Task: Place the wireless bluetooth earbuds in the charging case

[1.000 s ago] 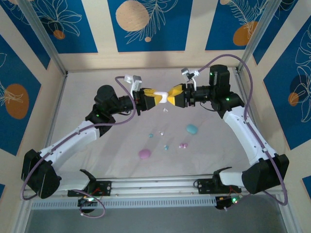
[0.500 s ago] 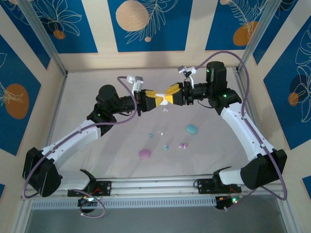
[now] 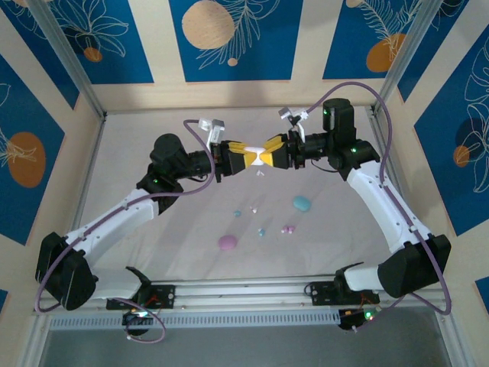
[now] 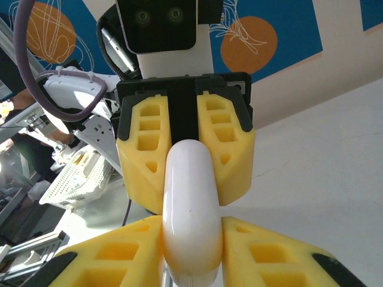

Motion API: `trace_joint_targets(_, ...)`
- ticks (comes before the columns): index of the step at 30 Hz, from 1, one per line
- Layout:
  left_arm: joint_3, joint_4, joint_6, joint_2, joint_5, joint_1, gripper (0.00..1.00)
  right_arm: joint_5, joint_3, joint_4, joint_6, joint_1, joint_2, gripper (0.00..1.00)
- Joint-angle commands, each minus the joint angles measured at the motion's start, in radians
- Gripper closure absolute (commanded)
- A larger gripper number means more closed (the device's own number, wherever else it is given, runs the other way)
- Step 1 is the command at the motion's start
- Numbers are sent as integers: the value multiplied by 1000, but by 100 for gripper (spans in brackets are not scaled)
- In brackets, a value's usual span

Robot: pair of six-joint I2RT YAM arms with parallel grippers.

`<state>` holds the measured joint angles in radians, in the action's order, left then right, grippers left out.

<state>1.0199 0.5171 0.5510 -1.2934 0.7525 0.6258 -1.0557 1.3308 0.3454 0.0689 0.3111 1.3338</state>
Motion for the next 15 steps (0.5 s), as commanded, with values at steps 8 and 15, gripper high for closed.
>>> trace_joint_targets(8, 14, 14, -24, 5, 16, 0, 75, -50, 18, -52, 58, -24, -2, 87)
trace_joint_targets(15, 27, -19, -40, 1, 43, -1, 61, -61, -8, -121, 104, -34, -16, 87)
